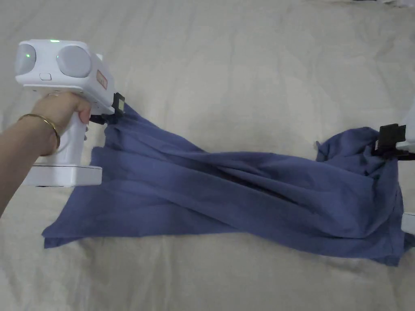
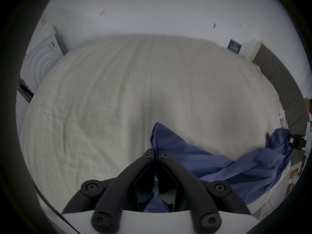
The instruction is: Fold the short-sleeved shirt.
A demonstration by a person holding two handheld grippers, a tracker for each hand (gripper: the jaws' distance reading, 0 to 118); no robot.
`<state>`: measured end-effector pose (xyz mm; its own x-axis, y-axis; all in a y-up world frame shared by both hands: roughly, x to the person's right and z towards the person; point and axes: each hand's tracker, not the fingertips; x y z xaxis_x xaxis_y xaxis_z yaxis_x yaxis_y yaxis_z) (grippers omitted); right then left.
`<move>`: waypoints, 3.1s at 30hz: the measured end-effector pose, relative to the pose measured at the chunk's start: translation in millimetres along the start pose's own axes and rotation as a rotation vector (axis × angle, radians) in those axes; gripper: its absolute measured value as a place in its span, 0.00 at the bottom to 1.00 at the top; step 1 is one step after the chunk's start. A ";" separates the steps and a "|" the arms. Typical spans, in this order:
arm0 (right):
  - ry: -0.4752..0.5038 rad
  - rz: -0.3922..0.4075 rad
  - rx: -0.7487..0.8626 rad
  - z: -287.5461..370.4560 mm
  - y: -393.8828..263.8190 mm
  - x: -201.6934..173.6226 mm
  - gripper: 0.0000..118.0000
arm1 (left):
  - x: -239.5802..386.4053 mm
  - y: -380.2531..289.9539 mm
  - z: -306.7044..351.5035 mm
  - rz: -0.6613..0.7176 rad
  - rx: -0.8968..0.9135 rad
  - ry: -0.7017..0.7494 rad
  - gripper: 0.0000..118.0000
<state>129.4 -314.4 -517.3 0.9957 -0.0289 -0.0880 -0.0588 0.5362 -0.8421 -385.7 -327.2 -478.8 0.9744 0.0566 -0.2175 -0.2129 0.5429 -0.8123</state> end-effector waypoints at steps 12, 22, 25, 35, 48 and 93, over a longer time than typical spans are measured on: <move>0.030 -0.056 0.355 191.2 16.3 14.3 0.05 | -34.8 20.2 216.5 0.101 0.452 0.047 0.00; 0.098 -0.072 0.582 330.5 19.0 4.7 0.04 | -56.2 14.1 355.6 0.142 0.674 0.052 0.00; 0.111 -0.066 0.632 362.3 29.9 -2.2 0.04 | -62.1 18.5 385.2 0.149 0.725 0.070 0.00; 0.028 -0.045 0.745 391.9 119.8 -39.2 0.04 | -70.2 72.0 416.2 0.162 0.788 0.161 0.00; -0.018 -0.109 0.742 317.8 262.8 -65.9 0.04 | -29.5 210.6 285.3 0.089 0.745 0.281 0.00; -0.083 -0.118 0.076 -100.5 -2.0 -8.4 0.04 | 2.3 -26.4 -55.6 0.139 0.197 0.265 0.00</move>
<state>113.9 -400.0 -568.4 0.9980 -0.0277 0.0559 0.0614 0.5953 -0.8012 -381.8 -387.9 -487.9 0.8789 -0.0644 -0.4726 -0.2990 0.6977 -0.6511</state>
